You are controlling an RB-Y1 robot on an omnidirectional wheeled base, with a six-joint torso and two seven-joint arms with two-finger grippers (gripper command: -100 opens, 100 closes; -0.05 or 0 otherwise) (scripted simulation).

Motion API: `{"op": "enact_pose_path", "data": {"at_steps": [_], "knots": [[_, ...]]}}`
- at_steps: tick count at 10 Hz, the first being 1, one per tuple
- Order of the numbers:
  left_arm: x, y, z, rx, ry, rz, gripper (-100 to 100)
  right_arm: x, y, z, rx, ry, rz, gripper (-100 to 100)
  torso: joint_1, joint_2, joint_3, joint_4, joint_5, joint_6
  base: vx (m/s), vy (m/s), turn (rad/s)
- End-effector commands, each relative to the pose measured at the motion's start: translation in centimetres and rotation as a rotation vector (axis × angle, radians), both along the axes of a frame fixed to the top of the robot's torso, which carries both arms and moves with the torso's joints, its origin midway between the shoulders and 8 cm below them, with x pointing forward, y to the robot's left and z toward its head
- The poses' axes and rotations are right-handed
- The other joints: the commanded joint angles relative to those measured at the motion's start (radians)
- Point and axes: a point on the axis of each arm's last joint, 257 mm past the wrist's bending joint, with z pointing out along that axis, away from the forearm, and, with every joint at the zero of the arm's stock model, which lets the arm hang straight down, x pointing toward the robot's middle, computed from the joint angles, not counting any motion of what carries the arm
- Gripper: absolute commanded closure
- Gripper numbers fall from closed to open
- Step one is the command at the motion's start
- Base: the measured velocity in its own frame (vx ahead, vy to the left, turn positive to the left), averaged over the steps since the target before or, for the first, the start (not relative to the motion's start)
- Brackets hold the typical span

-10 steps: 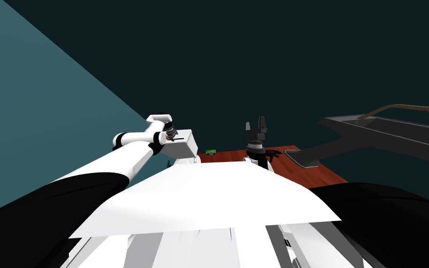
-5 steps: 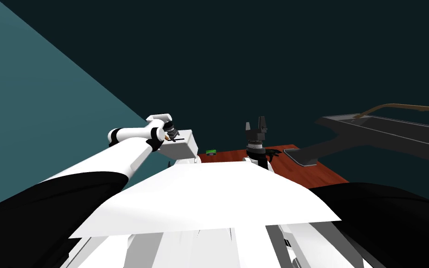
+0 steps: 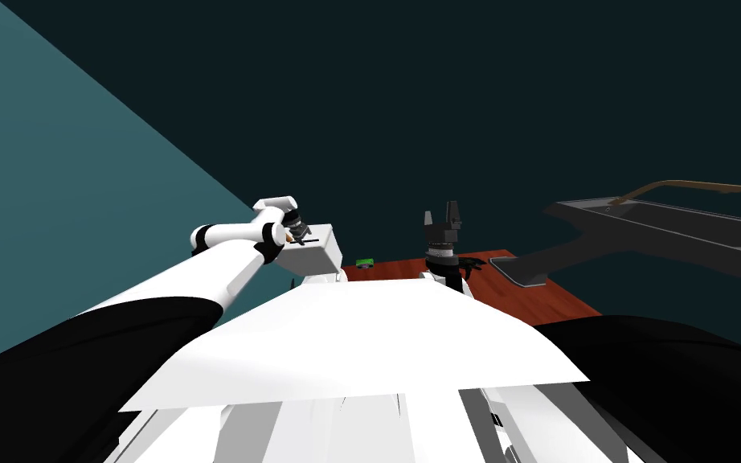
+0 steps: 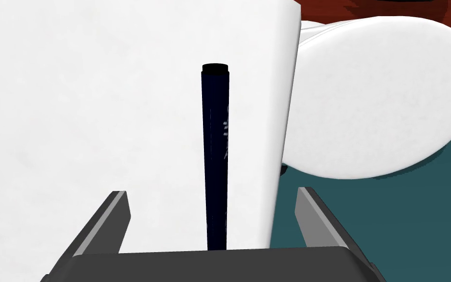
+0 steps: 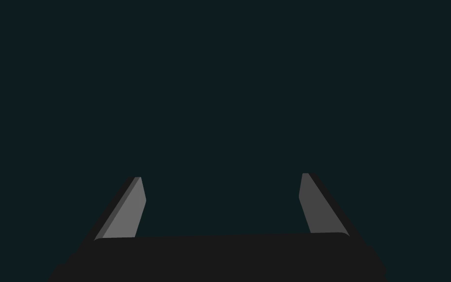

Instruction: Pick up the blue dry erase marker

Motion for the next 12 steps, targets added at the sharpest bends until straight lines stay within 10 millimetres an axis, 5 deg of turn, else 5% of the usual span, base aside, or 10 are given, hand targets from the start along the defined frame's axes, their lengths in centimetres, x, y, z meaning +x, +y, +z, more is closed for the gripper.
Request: {"op": "enact_pose_path", "data": {"at_steps": [1,2,3,4,5,11,12], "knots": [[-0.1,-0.2,0.0,-0.007,0.006,0.001,-100,0.0,0.0,0.0,0.000,0.000,0.000,0,0.000,0.000,0.000,0.000,0.000,0.000,0.001,0.006,-0.007],[-0.1,-0.2,0.0,-0.006,0.006,0.002,-100,0.0,0.0,0.0,0.000,0.000,0.000,0,0.000,0.000,0.000,0.000,0.000,0.000,0.000,0.000,0.000],[-0.1,-0.2,0.0,-0.006,0.006,0.001,0,0.0,0.0,0.0,0.000,0.000,0.000,0,0.000,0.000,0.000,0.000,0.000,0.000,0.000,0.000,0.000],[-0.1,-0.5,-1.5,-0.006,0.006,-0.006,-100,0.0,0.0,0.0,0.000,0.000,0.000,0,0.000,0.000,0.000,0.000,0.000,0.000,0.010,0.005,0.040],[1.3,-0.5,0.1,0.013,-0.036,-0.024,-100,0.0,0.0,0.0,0.000,0.000,0.000,0,0.001,0.000,0.000,0.000,0.000,0.000,0.013,0.004,0.031],[-0.1,-0.7,-2.0,-0.006,0.007,-0.009,-100,0.0,0.0,0.0,0.000,0.000,0.000,0,0.000,0.000,0.000,0.000,0.000,0.000,0.003,0.001,0.005],[-0.1,-0.7,-2.1,-0.006,0.006,-0.009,100,0.0,0.0,0.0,0.000,0.000,0.000,0,0.000,0.000,0.000,0.000,0.000,0.000,0.000,0.000,0.000]]}}
